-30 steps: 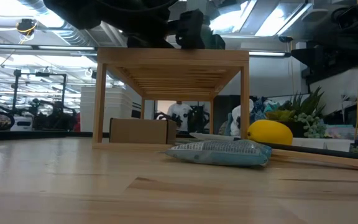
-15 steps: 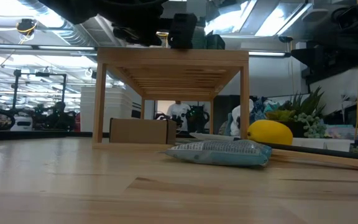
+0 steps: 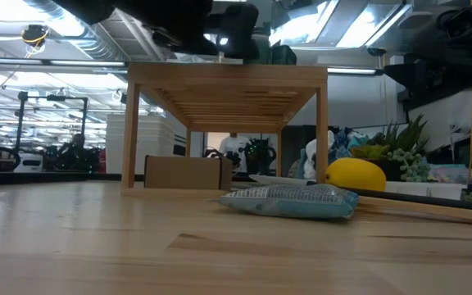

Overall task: Shelf spices
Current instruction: Remove the green seasoning bottle from the shelf

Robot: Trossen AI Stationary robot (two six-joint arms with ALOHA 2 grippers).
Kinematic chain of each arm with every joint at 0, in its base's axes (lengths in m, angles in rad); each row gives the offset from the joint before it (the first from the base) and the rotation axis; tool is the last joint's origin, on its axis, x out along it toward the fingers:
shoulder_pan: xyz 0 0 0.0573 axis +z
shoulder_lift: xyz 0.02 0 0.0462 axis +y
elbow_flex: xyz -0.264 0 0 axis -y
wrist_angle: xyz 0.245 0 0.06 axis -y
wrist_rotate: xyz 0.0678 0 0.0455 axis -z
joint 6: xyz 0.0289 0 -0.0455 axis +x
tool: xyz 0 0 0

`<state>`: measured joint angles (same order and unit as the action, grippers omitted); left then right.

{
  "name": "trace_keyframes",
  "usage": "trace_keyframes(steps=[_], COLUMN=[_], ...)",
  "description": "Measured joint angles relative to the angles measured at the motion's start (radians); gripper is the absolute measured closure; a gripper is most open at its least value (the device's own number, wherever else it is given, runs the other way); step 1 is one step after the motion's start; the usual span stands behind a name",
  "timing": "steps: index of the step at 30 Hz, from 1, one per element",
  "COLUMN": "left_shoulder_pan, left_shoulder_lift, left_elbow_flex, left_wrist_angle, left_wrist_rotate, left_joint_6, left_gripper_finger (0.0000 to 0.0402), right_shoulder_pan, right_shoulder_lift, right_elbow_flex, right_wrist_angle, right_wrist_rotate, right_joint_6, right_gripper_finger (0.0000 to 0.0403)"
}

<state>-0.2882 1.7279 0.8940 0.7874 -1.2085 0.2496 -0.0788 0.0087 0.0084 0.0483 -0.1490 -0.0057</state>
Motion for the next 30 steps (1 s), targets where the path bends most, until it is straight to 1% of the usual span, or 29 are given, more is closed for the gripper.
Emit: trace_keyframes(steps=[2,4,7,10,24,27,30], left_shoulder_pan=[0.015,0.030,0.048,0.066,0.185,0.203,0.218], left_shoulder_lift=[0.000,0.000,0.000,-0.002,-0.002,0.004,0.005], left_elbow_flex=[0.000,0.000,0.000,0.000,0.002,0.003,0.003], left_wrist_angle=[0.006,0.007,0.009,0.009,-0.024,-0.026,-0.063], left_wrist_rotate=[0.070,0.118,0.173,0.225,0.373,0.375,0.373], left_joint_6=[-0.012,-0.055,-0.110,-0.135,-0.301,-0.343,-0.380], left_gripper_finger=[0.0002,0.0002,0.0002,0.0002,0.0002,0.0002,0.0002], right_shoulder_pan=[0.000,0.000,0.000,0.000,0.000,0.000,0.000], right_shoulder_lift=[0.000,0.000,0.000,0.000,0.000,0.000,0.000], right_elbow_flex=[0.000,0.000,0.000,0.000,0.000,0.000,0.000], right_wrist_angle=[0.000,0.000,0.000,0.000,-0.001,-0.001,-0.001], right_wrist_rotate=[0.000,0.000,0.000,0.000,0.000,0.000,0.000], right_joint_6=[0.000,0.000,0.000,0.000,0.000,0.000,0.000], right_gripper_finger=[0.0096,0.0096,0.0096,0.0096,0.0096,0.0096,0.0096])
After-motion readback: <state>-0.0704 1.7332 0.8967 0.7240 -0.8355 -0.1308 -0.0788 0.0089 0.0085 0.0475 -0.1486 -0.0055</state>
